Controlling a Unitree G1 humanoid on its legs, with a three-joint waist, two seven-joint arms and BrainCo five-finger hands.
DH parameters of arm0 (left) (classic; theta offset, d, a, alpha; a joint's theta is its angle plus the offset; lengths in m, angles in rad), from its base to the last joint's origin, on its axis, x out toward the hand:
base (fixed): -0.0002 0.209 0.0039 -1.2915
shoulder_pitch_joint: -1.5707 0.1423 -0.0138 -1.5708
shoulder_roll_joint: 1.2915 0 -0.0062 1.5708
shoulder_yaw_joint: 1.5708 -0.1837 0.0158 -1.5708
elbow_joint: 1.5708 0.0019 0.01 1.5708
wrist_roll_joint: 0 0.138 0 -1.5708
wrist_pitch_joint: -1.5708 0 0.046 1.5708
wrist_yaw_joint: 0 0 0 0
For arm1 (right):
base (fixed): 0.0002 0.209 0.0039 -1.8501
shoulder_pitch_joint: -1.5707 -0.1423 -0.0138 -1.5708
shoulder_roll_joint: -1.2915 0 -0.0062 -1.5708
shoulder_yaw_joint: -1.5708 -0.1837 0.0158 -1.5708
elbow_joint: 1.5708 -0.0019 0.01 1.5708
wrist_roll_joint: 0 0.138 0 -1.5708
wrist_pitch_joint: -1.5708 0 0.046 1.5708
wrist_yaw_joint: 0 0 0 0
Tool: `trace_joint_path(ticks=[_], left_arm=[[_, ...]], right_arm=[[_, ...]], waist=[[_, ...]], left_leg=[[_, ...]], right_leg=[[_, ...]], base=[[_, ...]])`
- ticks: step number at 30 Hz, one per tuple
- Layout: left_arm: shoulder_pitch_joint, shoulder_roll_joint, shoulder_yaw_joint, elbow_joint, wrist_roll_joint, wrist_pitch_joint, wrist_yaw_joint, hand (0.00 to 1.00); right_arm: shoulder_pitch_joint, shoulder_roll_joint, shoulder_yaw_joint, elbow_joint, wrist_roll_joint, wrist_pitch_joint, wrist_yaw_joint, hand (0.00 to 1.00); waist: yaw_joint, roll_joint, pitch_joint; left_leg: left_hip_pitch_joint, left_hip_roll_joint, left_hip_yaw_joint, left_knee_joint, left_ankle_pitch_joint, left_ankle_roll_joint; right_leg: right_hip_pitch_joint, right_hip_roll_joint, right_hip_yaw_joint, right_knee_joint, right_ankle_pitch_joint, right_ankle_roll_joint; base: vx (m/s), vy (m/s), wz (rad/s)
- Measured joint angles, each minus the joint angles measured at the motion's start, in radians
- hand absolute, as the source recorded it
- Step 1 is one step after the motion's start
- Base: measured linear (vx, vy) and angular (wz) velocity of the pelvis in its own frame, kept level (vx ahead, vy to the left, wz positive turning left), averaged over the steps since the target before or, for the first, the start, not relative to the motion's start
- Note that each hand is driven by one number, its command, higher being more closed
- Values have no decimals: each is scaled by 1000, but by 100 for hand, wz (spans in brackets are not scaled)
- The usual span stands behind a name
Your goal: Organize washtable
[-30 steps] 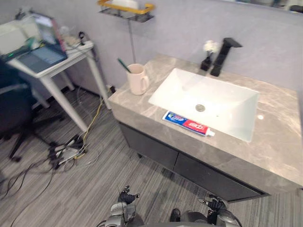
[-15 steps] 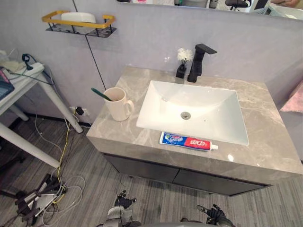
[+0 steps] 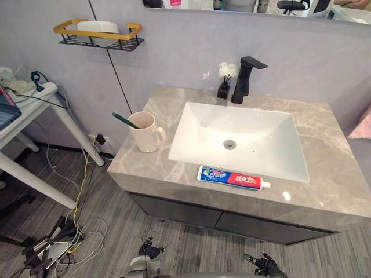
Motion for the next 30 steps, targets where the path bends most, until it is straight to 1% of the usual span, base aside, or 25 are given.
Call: trace_joint_path(ticks=[1,7,9,12,13,14,15,16,17,18,19,20,21,22,23,24,25,26,27,28,30], left_arm=[[5,9,0,6,0,1,0,0],[19,21,1,16,-9,4,1,0],[21,23,2,11,-9,4,1,0],[24,22,2,10,-9,4,2,0],[24,20,3,8,-9,4,2,0],[24,16,3,6,-9,4,1,0],[24,11,12,-6,-9,5,1,0],[24,9,22,-17,-10,5,1,0],[24,3,29,-26,-10,6,1,0],[28,7,48,-53,-10,5,1,0],[29,6,59,-83,-16,4,3,0],[30,-1,61,-93,-26,3,5,0],[33,-2,75,-96,-55,-2,13,0],[42,-11,86,-97,-72,-2,23,0],[42,-12,90,-96,-85,-2,25,0],[43,-13,90,-97,-100,-2,27,0],[48,-15,90,-99,-113,-6,30,0],[50,-18,90,-99,-120,-8,30,0],[50,-19,92,-98,-128,-8,30,0],[53,-9,87,-98,-127,-8,35,0],[47,6,78,-88,-125,-7,43,0]], right_arm=[[0,0,0,0,0,0,0,0],[-6,-2,-7,19,1,0,0,0],[-8,-1,-7,19,5,0,0,0],[-9,-2,-7,18,6,0,0,0],[-10,-2,-7,18,6,-1,0,0],[-10,-3,-7,17,6,-1,0,0],[-15,-2,-5,14,10,-1,-1,0],[-17,-1,-2,4,15,-1,-1,0],[-15,-1,4,-7,16,-1,-1,0],[-16,4,16,-23,18,-2,-3,0],[-20,4,22,-26,26,-1,-3,0],[-21,5,22,-28,30,-1,-4,0],[-25,8,21,-34,37,0,-5,0],[-25,7,21,-45,40,0,-7,0],[-25,7,21,-50,45,0,-7,0],[-26,8,21,-52,45,0,-8,0],[-24,6,22,-51,45,-1,-8,0],[-21,2,23,-52,45,-3,-8,0],[-14,7,24,-49,47,-1,-9,0],[2,15,22,-51,54,-2,-8,0],[6,30,22,-44,53,0,-5,0]], waist=[[0,-1,0],[1,-11,0],[1,-13,0],[0,-9,2],[-1,0,7],[0,-1,7],[-1,3,13],[-2,9,22],[-2,8,27],[2,-5,48],[3,-10,65],[4,-9,68],[6,-11,70],[8,0,70],[8,1,70],[10,-1,70],[11,3,68],[9,10,63],[16,8,55],[13,-7,32],[6,-35,15]], left_leg=[[-1,-2,-5,0,2,3],[-1,-13,-44,-6,6,10],[4,-13,-44,-22,18,12],[3,-9,-44,-35,26,8],[-2,-4,-43,-33,26,7],[-6,1,-41,-32,26,6],[-22,17,-39,-10,19,-3],[-50,38,-32,46,-6,-13],[-61,50,-32,88,-21,-23],[-107,63,-32,207,-35,-40],[-166,81,-33,352,-24,-51],[-196,94,-37,419,-14,-58],[-242,104,-50,492,-24,-42],[-251,107,-53,469,-47,-34],[-259,104,-64,451,-51,-29],[-277,93,-109,397,-51,-29],[-280,94,-156,315,-44,-40],[-272,100,-175,273,-36,-52],[-250,93,-155,257,-37,-54],[-248,72,-121,247,-50,-39],[-230,48,-100,241,-62,-32]], right_leg=[[3,-1,0,-8,6,-5],[15,-9,-24,-18,18,3],[12,-8,-23,-18,23,1],[9,-4,-22,-13,24,3],[2,0,-22,-8,23,3],[-4,2,-22,-2,21,1],[-16,9,-22,28,2,-13],[-43,19,-21,80,-31,-21],[-57,24,-22,106,-49,-26],[-74,20,-11,152,-81,-24],[-79,20,-3,183,-102,-28],[-81,18,4,195,-107,-31],[-81,15,30,203,-118,-29],[-81,12,63,200,-120,-26],[-84,8,80,199,-120,-25],[-93,-2,116,198,-123,-20],[-111,-2,147,205,-133,-4],[-116,3,158,210,-140,6],[-118,-6,190,229,-156,23],[-118,-32,189,232,-150,30],[-117,-61,176,230,-144,33]], base=[[-60,-5,1],[-89,-17,14],[-90,-30,0],[-83,-42,-1],[-42,-42,-3],[-8,-63,-3],[1,-79,1],[11,-84,3],[-13,-52,2],[-35,-60,-3],[-37,-44,-9],[-4,-38,-27],[95,44,-53],[119,73,-63],[143,138,-78],[124,185,-87],[106,214,-88],[126,274,-93],[176,262,-76],[234,251,-64],[239,202,-25]])
